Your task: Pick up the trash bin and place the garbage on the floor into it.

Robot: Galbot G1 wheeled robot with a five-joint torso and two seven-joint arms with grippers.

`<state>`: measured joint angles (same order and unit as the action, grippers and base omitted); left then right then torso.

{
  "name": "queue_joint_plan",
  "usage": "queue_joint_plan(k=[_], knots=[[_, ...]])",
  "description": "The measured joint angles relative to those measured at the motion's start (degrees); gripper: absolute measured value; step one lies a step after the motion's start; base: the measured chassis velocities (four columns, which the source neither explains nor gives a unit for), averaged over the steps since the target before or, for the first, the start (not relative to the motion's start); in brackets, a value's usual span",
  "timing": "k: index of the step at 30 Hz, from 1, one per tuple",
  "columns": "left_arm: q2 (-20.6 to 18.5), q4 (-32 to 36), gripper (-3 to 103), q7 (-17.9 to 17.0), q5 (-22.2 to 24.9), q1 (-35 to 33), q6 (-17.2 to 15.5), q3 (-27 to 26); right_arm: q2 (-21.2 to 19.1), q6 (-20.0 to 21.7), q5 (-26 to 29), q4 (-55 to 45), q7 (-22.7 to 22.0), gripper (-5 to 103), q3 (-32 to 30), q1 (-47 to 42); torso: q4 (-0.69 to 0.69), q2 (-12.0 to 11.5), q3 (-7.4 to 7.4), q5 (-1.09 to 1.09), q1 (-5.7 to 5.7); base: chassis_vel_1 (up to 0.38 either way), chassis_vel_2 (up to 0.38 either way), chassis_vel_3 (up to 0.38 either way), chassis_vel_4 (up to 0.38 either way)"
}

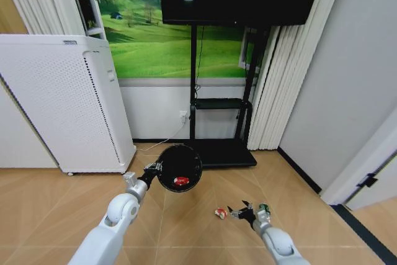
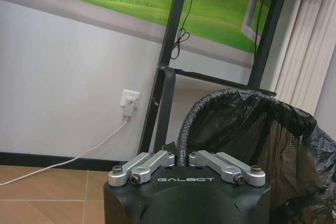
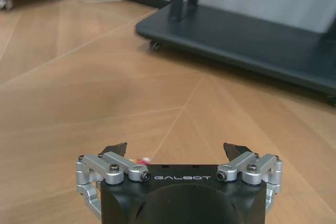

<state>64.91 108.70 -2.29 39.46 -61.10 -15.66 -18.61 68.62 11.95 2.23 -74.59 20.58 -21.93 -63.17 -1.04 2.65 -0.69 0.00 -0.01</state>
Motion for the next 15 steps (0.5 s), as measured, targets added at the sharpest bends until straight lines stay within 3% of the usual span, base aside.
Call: queue_joint_plan(k=[4, 15], knots=[[0.1, 0.7, 6, 0.3, -0.1, -1.1, 0.0, -0.8, 1.1, 1.4, -1.0, 7.7, 0.8, 100, 4.3, 5.4, 0.01, 0.0, 0.00, 0.01, 0.00, 0.000, 0.000, 0.000, 0.000], [0.2, 1.5, 6, 1.7, -0.1, -2.2, 0.0, -2.9, 4.4, 4.5, -0.2, 17.5, -2.5, 100, 6.8, 10.3, 0.00, 0.0, 0.00, 0.00, 0.00, 0.000, 0.000, 0.000, 0.000]])
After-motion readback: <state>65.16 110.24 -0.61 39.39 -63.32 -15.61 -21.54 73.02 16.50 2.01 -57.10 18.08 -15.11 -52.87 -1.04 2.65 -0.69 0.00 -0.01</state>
